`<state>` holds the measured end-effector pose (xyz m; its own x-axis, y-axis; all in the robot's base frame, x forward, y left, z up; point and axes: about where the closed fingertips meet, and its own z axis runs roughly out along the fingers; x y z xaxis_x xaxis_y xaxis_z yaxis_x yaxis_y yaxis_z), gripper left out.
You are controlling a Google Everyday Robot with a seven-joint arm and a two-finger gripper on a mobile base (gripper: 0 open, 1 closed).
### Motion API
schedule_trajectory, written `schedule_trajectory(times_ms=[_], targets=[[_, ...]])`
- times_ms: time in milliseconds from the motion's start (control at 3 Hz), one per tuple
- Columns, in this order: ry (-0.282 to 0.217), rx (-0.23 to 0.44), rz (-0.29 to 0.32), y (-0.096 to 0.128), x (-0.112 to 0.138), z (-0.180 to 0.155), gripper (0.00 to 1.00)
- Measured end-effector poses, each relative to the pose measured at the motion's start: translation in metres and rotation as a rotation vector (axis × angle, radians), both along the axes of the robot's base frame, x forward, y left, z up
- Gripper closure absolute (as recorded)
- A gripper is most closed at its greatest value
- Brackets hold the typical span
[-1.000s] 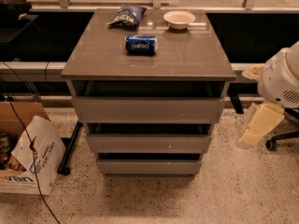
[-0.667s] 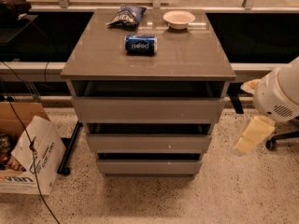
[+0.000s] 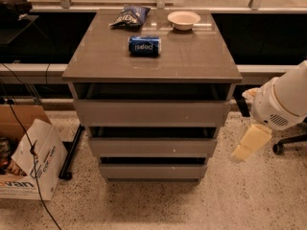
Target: Open bottom drawer
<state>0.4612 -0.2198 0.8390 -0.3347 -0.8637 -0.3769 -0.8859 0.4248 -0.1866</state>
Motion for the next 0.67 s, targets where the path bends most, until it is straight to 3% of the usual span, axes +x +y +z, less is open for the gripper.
schedule_trajectory(times_ms=[667], targets=[[-0.009, 0.204, 0.003, 0.023, 0.016, -0.097, 0.0]])
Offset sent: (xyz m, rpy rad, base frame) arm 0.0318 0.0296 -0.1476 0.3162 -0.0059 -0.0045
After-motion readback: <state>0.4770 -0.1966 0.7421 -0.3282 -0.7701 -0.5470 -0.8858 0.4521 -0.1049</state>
